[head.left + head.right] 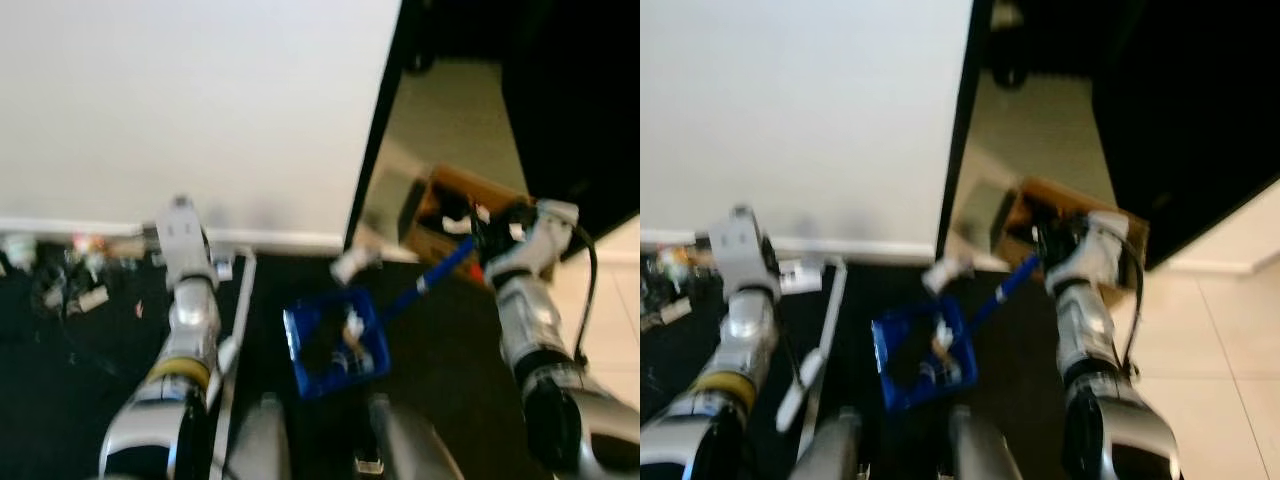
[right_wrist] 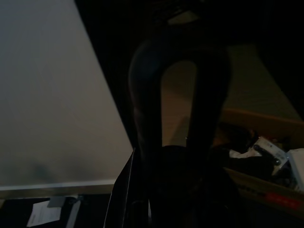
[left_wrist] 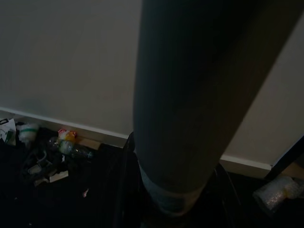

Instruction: Sweep floor

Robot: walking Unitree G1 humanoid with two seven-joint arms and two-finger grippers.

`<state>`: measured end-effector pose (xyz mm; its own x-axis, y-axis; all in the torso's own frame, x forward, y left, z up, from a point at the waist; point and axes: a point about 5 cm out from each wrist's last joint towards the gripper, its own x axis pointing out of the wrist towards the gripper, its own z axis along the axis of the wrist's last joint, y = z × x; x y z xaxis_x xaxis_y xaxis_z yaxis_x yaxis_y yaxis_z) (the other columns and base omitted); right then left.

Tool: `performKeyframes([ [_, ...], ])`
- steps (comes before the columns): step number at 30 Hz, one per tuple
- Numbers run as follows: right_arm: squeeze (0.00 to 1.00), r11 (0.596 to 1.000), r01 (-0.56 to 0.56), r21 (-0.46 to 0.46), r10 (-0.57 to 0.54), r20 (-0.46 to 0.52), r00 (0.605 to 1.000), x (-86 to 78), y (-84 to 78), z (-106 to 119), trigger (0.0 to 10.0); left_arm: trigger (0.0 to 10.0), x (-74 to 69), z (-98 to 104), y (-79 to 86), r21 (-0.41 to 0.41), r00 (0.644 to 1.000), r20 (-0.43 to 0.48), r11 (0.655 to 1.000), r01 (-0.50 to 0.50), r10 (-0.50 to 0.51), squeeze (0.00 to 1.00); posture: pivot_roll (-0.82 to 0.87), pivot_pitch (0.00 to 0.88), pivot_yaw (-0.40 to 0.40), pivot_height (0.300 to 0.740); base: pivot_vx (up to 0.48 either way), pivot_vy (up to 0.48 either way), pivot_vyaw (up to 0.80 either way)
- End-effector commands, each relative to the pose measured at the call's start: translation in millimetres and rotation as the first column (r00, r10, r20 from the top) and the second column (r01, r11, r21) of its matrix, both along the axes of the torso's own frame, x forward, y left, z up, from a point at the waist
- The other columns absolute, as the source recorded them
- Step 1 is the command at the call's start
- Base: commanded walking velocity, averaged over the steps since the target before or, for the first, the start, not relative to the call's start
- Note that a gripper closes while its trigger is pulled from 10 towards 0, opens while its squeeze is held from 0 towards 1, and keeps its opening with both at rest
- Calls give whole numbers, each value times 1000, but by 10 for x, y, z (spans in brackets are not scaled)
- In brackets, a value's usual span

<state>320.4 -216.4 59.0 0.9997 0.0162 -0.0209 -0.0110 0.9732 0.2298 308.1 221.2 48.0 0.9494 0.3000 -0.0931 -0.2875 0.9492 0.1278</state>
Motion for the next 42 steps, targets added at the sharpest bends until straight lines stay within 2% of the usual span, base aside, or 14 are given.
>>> performKeyframes([
  [1,0,1000,27,12,-27,43,999,18,-51,71,10000,10000,-47,-75,-13,-20,1000,-29,1000,-3,2,0,15,80,-63,740,0,-480,0],
  [42,0,998,59,14,-60,53,997,24,-118,104,10000,10000,-9,-76,-77,-24,999,-44,999,22,-23,0,0,78,-44,740,0,-480,0],
])
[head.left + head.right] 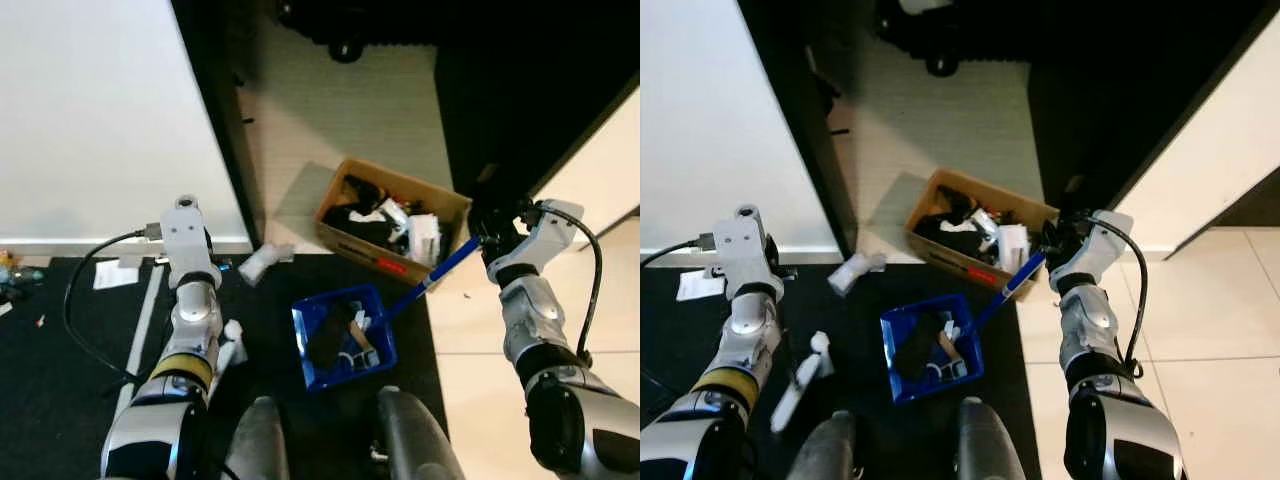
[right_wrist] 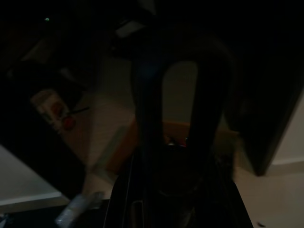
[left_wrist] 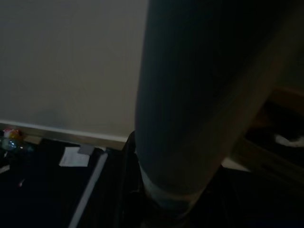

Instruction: Sweep floor

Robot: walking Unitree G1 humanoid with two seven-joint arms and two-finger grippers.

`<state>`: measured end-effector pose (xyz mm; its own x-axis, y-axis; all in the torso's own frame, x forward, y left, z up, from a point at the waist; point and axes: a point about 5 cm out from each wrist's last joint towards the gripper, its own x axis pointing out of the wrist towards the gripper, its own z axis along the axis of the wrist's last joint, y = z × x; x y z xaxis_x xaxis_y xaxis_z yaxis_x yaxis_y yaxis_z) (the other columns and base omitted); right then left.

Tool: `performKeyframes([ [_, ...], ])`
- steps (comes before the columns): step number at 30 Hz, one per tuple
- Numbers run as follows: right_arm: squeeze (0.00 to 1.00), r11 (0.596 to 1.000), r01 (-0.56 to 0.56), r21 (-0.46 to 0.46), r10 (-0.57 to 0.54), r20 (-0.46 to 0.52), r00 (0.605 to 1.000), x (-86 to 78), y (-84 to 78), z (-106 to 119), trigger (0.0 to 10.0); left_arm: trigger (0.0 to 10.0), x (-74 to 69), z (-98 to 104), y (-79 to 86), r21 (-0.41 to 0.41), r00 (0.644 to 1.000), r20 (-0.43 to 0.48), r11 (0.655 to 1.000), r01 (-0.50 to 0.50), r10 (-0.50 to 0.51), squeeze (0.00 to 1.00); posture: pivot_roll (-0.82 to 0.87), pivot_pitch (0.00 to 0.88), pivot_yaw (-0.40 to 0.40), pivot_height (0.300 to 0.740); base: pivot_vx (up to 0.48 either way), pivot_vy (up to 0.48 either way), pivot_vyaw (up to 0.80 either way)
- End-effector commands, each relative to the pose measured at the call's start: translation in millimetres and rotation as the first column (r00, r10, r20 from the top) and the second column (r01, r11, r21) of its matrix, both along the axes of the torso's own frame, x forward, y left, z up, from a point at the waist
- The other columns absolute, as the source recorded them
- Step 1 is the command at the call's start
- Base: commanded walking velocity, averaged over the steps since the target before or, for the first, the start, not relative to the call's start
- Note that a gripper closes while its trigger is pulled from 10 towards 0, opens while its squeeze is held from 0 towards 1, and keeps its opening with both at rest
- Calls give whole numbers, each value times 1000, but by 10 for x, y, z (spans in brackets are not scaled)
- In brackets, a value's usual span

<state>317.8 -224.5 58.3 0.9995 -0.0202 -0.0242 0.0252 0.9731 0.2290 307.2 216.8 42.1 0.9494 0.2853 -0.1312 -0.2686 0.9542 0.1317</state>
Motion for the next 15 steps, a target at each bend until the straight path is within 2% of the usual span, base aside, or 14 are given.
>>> performKeyframes([
  [1,0,1000,25,12,-26,57,998,46,-47,111,10000,10000,4,-14,-34,-17,1000,-6,1000,9,-9,0,0,78,-42,740,0,-480,0],
  [7,0,999,31,13,-32,58,998,37,-56,105,10000,10000,6,-15,-26,-18,1000,-10,1000,10,-10,0,-1,79,-38,740,0,-471,0],
  [11,0,999,34,14,-35,57,998,41,-49,106,10000,10000,4,-50,-15,-46,999,-44,999,-10,8,0,-1,80,-37,740,0,0,0],
  [15,0,999,33,15,-34,59,998,44,-44,109,10000,10000,8,-47,-19,-37,999,-44,999,-2,0,0,-1,81,-37,740,0,0,0],
])
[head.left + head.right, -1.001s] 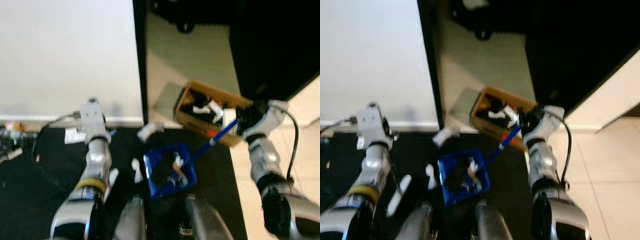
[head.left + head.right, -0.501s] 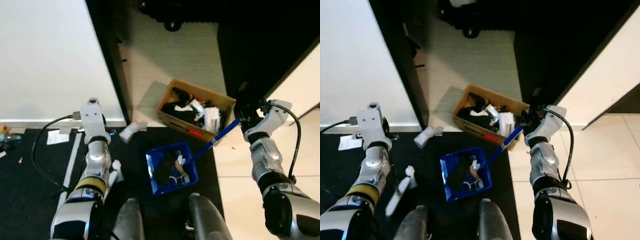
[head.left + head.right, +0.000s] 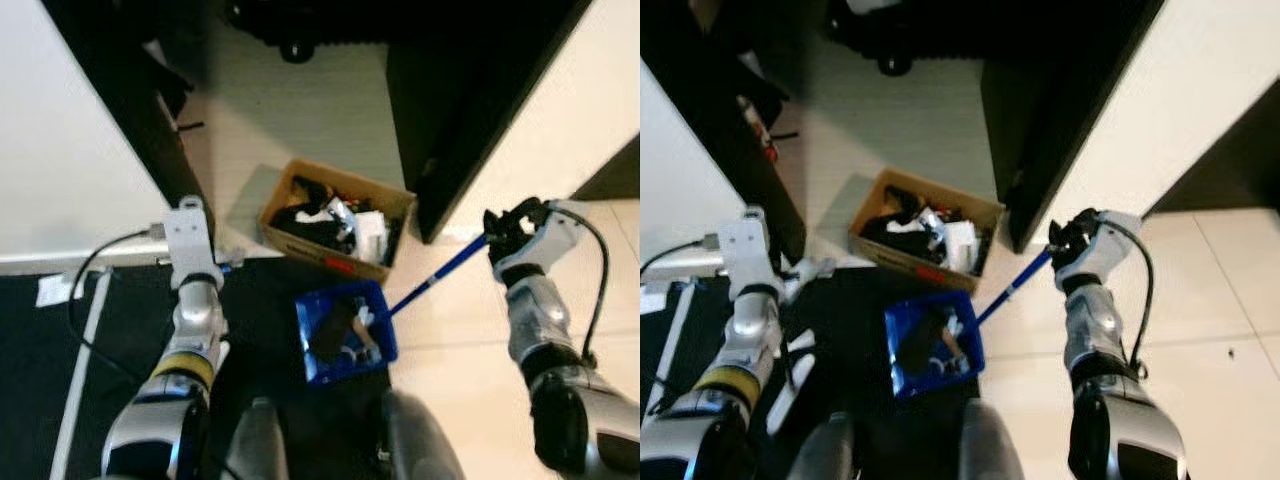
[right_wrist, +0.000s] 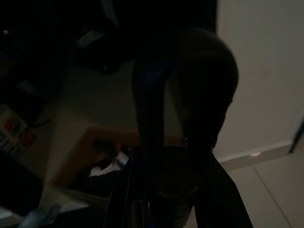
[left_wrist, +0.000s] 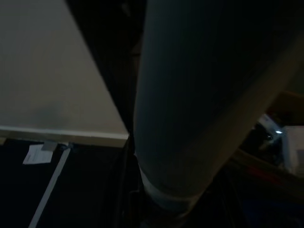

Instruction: Sweep floor

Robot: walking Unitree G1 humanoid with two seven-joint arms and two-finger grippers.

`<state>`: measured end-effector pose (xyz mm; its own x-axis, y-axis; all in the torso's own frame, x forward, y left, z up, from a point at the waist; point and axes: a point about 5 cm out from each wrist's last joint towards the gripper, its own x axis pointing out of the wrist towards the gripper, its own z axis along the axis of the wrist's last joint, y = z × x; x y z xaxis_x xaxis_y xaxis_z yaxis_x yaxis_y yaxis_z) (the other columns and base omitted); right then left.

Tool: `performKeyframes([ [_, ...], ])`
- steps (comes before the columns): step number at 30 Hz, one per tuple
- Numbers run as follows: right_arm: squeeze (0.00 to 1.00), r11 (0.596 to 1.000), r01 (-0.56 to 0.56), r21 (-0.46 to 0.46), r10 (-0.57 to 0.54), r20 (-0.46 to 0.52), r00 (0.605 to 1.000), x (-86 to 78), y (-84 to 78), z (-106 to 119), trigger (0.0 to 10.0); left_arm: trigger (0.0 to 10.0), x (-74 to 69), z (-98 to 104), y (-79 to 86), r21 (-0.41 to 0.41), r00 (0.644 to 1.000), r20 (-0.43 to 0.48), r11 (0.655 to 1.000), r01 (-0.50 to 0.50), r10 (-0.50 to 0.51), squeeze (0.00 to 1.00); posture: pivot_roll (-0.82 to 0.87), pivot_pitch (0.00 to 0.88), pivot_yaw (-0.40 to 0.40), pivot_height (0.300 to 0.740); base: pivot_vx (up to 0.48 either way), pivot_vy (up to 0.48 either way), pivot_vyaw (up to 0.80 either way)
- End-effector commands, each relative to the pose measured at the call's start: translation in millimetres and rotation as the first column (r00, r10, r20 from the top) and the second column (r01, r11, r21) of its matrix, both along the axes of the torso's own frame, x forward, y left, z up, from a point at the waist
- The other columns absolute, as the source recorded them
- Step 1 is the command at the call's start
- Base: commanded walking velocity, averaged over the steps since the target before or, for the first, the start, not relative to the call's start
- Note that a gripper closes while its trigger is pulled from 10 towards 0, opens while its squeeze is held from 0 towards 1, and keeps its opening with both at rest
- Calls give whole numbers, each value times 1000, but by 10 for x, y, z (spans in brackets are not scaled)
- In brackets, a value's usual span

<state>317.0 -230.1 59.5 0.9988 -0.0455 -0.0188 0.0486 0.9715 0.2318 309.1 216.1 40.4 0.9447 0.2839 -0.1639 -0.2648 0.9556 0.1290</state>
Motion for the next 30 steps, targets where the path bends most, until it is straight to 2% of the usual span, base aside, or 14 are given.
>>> performKeyframes([
  [1,0,1000,8,11,-8,54,998,53,14,98,10000,10000,-10,-31,-14,-27,1000,-14,1000,1,-1,0,-1,82,-39,740,0,0,0],
  [11,0,1000,6,10,-6,61,998,62,13,115,10000,10000,-20,-42,-19,-43,1000,-14,999,9,-9,0,-1,78,-40,740,0,0,0],
  [16,0,1000,8,30,-12,108,994,128,16,227,10000,10000,-13,-29,-27,-56,999,-3,998,38,-38,0,-5,74,-34,740,0,0,0],
  [19,0,999,21,46,-29,180,983,236,-12,435,10000,10000,1,-4,-26,-51,999,10,998,46,-46,0,-6,70,-37,740,0,0,0],
  [24,0,998,46,42,-55,243,969,317,-62,632,10000,10000,17,26,-32,-36,998,23,998,60,-60,0,-9,64,-36,740,0,0,0],
  [30,0,991,122,47,-131,381,915,395,-188,1008,10000,10000,22,34,-57,-25,996,27,996,91,-90,0,-13,55,-33,740,0,0,0],
])
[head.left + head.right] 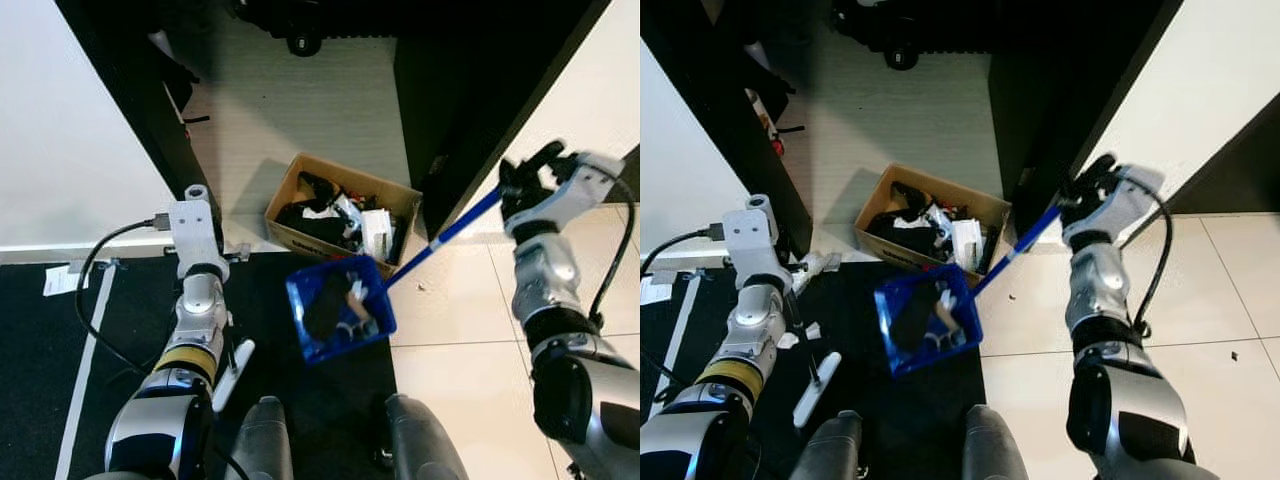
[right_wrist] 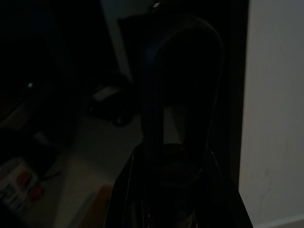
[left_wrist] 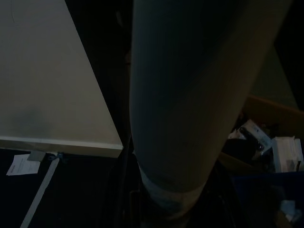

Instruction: Sweep floor

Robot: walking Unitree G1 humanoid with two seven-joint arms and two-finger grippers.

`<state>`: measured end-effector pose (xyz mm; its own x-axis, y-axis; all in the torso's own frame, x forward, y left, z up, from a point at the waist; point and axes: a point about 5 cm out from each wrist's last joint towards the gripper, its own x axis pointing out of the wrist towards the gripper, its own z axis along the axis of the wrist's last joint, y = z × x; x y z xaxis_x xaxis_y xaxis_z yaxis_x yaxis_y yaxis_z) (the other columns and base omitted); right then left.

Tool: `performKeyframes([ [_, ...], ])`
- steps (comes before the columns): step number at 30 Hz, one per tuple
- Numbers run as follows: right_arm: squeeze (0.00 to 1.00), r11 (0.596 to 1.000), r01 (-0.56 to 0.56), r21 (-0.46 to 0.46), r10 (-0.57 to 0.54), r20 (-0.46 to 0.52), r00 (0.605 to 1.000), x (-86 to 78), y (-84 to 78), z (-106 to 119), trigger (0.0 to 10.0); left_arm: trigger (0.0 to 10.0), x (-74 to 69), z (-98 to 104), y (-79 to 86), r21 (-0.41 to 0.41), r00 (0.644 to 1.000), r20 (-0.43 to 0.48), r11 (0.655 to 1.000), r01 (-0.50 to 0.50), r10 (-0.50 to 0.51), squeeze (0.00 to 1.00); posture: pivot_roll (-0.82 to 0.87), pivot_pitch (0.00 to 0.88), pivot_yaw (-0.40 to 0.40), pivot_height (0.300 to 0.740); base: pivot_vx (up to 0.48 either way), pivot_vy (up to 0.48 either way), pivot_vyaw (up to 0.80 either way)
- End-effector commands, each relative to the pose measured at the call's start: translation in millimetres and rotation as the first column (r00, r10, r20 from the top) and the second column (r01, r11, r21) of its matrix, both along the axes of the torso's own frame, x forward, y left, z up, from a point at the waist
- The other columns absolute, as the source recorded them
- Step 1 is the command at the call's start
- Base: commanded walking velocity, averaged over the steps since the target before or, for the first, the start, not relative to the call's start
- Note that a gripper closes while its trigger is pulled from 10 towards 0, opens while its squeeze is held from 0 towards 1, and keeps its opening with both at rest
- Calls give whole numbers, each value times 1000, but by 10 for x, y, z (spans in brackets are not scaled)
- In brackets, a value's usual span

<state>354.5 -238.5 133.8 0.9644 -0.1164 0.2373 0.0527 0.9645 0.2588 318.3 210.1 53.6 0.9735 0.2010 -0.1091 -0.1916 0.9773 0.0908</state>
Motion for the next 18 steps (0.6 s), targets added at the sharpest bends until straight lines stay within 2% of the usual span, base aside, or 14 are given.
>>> performKeyframes([
  [1,0,997,73,19,-75,150,986,34,-132,327,10000,10000,-70,-99,1,-1,999,-39,1000,11,-11,0,-13,55,-33,740,0,0,0],
  [2,0,996,84,24,-87,161,983,45,-159,376,10000,10000,-70,-101,-3,-2,999,-40,1000,15,-15,0,-15,52,-32,740,0,0,0],
  [5,0,988,154,14,-154,70,986,98,-283,407,10000,10000,-67,-106,-24,-6,999,-44,1000,28,-28,0,-20,50,-30,740,0,0,0],
  [10,0,983,184,18,-184,19,983,107,-338,384,10000,10000,-64,-107,-34,-8,998,-46,999,33,-34,0,-20,50,-30,740,0,0,0],
  [11,0,968,249,43,-248,-25,968,89,-449,366,10000,10000,-60,-109,-52,-13,998,-46,999,42,-42,0,-20,48,-30,740,0,0,0],
  [16,0,955,288,69,-286,-42,957,75,-518,368,10000,10000,-58,-109,-61,-18,998,-46,999,46,-47,0,-21,48,-29,740,0,0,0],
  [17,0,937,330,112,-327,-42,944,54,-616,405,10000,10000,-56,-108,-65,-21,998,-46,998,51,-52,0,-22,47,-28,740,0,0,0],
  [18,0,937,330,112,-327,-42,944,54,-616,405,10000,10000,-56,-108,-65,-21,998,-46,998,51,-52,0,-22,47,-28,740,0,0,0],
])
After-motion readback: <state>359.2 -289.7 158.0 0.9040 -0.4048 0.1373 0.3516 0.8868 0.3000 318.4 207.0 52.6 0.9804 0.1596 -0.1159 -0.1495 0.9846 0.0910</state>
